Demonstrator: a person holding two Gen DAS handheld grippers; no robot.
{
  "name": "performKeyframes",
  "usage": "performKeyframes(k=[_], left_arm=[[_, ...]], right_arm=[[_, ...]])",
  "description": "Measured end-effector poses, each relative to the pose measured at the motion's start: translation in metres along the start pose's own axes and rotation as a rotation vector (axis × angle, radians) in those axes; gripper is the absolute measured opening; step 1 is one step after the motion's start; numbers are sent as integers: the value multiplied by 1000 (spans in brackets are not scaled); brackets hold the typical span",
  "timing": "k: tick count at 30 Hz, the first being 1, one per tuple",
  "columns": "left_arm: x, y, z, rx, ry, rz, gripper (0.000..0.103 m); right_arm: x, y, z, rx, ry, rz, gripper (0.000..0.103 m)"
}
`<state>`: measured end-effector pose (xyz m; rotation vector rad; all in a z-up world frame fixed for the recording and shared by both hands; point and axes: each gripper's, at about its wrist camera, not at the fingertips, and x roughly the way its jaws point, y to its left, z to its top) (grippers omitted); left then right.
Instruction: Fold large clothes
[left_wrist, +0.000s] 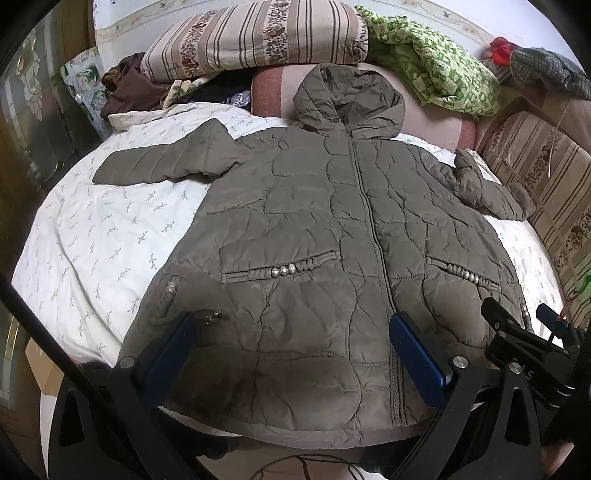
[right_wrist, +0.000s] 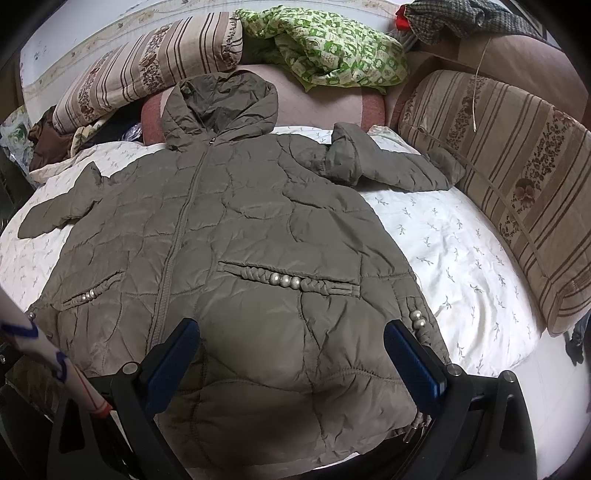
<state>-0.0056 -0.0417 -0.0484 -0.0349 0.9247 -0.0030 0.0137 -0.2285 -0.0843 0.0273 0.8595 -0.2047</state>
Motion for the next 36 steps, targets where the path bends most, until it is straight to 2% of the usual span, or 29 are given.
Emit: performKeyframes(k=[12, 36], left_arm=[[5, 1, -2, 17, 25, 27, 103], [0, 1, 0, 12, 27, 1, 102]], right_arm=[[3, 3, -2, -8, 12, -1, 102], [6, 0, -4, -3, 14, -3, 102]])
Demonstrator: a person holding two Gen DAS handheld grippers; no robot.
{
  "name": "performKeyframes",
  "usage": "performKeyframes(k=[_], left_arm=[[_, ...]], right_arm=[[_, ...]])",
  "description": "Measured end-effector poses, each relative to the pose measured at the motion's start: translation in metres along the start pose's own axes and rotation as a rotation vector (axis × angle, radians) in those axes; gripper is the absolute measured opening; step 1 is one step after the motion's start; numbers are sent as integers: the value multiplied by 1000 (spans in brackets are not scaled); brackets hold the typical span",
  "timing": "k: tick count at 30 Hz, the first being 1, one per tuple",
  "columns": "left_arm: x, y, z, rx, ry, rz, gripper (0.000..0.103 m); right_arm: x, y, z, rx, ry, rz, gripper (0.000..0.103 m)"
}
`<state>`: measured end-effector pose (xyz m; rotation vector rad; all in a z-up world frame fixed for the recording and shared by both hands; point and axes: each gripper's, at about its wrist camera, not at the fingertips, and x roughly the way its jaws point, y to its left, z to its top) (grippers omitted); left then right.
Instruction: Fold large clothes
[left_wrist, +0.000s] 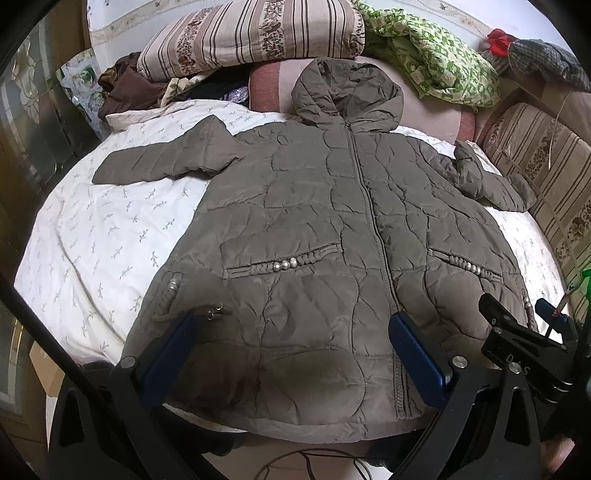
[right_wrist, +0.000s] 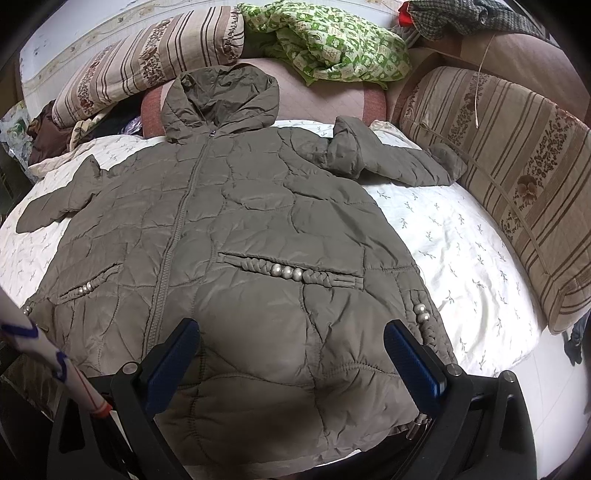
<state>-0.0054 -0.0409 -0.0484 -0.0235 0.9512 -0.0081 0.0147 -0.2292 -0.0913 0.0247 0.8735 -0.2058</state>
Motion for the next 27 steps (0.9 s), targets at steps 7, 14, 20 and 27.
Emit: performKeyframes(k=[7, 14, 20, 27], left_arm=[[5, 1, -1, -9, 41, -28, 103], [3, 5, -1, -33, 37, -36, 103], [-1, 7, -2, -35, 26, -30, 102], [-4, 10, -1, -32, 10, -24, 103]], right_arm=[[-3, 3, 0, -7, -5, 0, 102], [-5, 4, 0, -10, -5, -3, 102], [-7, 6, -2, -16, -9, -5, 102], [-8, 9, -2, -20, -5, -11, 102]])
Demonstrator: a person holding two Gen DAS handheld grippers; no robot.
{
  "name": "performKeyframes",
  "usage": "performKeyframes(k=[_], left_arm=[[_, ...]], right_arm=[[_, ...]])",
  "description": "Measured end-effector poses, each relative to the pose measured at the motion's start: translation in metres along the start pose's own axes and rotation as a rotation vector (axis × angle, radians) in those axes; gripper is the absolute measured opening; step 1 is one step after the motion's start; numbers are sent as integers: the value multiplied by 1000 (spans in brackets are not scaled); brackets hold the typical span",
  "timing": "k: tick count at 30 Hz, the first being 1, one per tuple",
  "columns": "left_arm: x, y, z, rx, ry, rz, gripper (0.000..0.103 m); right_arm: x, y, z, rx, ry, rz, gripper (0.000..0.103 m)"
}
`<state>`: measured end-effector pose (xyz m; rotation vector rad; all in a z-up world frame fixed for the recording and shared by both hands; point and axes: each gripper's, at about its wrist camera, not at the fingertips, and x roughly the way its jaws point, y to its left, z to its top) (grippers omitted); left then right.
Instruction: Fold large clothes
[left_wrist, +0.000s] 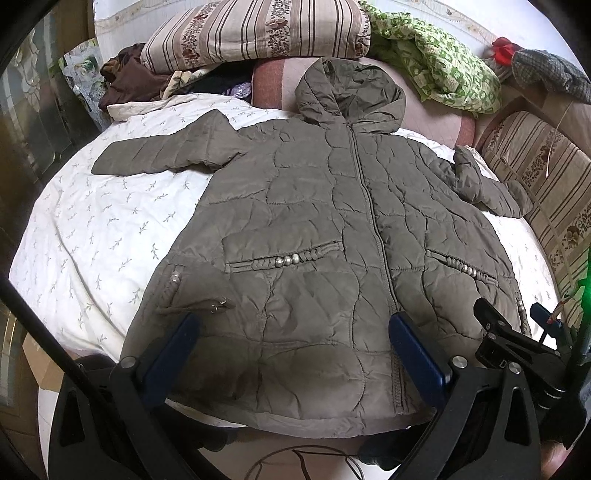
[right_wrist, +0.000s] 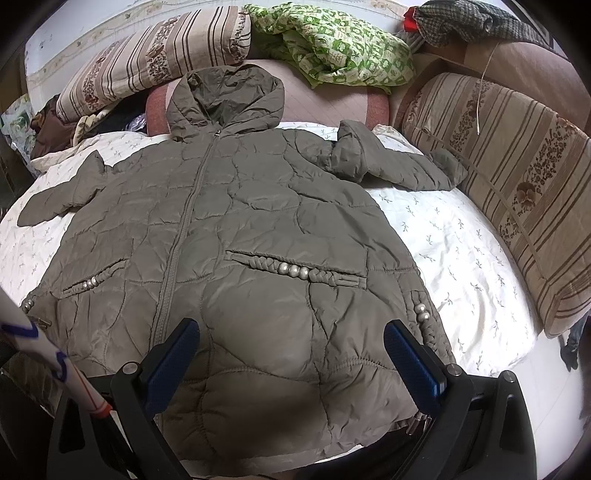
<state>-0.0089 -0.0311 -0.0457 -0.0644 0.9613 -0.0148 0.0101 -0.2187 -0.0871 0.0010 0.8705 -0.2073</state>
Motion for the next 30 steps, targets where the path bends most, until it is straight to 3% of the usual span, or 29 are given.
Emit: performKeyframes(k=[21, 25, 30], left_arm=[[10, 49, 1, -74, 3, 21, 103], [4, 84, 3, -101, -21, 85, 103], [-5, 141, 5, -171, -71, 227, 103]], right_arm=[[-6, 46, 8, -129, 7, 3, 102], [-15, 69, 20, -205, -44, 13, 102], [-10, 106, 32, -256, -50, 80, 102]])
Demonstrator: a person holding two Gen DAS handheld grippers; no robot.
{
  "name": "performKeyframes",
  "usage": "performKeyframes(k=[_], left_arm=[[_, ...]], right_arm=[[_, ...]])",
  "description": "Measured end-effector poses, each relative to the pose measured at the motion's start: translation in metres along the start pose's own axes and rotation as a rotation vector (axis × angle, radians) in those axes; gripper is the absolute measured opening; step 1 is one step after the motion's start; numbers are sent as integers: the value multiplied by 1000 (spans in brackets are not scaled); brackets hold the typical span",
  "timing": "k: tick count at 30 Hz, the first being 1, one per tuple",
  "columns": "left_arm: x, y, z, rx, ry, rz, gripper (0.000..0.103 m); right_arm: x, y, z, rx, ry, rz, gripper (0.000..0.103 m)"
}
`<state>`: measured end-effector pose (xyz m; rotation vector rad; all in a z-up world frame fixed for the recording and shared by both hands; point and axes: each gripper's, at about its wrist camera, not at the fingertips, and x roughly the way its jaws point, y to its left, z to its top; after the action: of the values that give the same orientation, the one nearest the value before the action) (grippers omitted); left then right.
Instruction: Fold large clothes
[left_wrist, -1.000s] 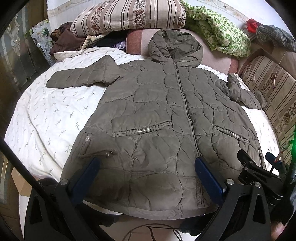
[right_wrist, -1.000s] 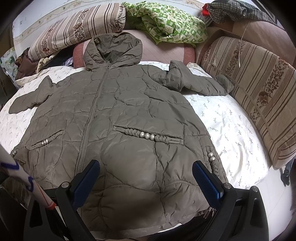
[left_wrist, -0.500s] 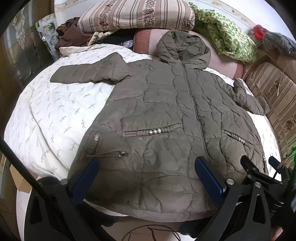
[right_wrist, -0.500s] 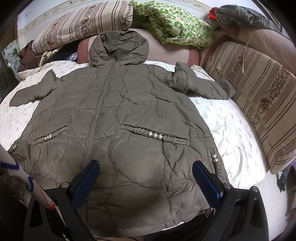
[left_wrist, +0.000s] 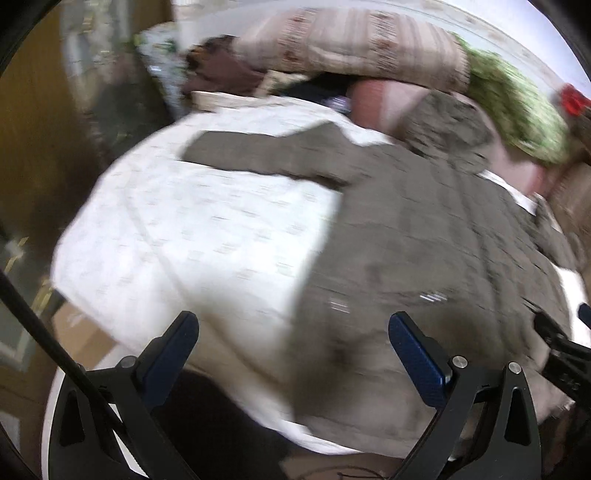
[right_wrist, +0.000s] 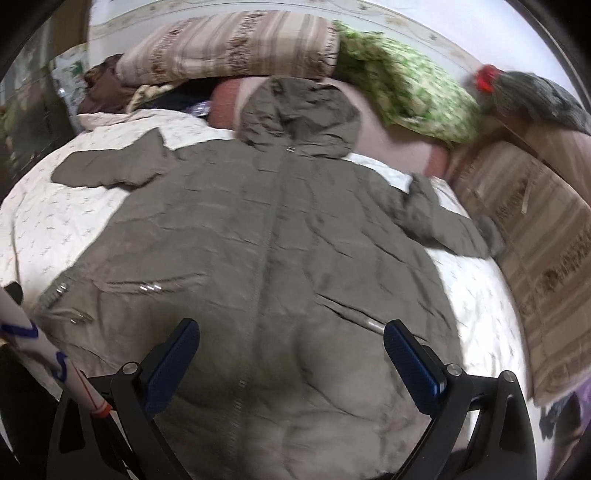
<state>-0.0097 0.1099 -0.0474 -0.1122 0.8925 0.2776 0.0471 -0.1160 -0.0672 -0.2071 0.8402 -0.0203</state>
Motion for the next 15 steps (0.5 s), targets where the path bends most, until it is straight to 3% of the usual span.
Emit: performKeyframes(k=[4, 6, 11, 15], left_arm=[[8, 45, 7, -54, -15, 105, 103], [12, 62, 9, -82, -9, 126, 103], [28, 98, 22, -162, 17, 118, 103], [43, 115, 40, -204, 26, 101, 103]], right_arm=[[11, 41, 11, -78, -35, 71, 102], [15, 62, 13, -128, -50, 125, 95], [38, 129, 12, -256, -4, 321, 77], [69, 170, 2, -310, 92, 403, 72]])
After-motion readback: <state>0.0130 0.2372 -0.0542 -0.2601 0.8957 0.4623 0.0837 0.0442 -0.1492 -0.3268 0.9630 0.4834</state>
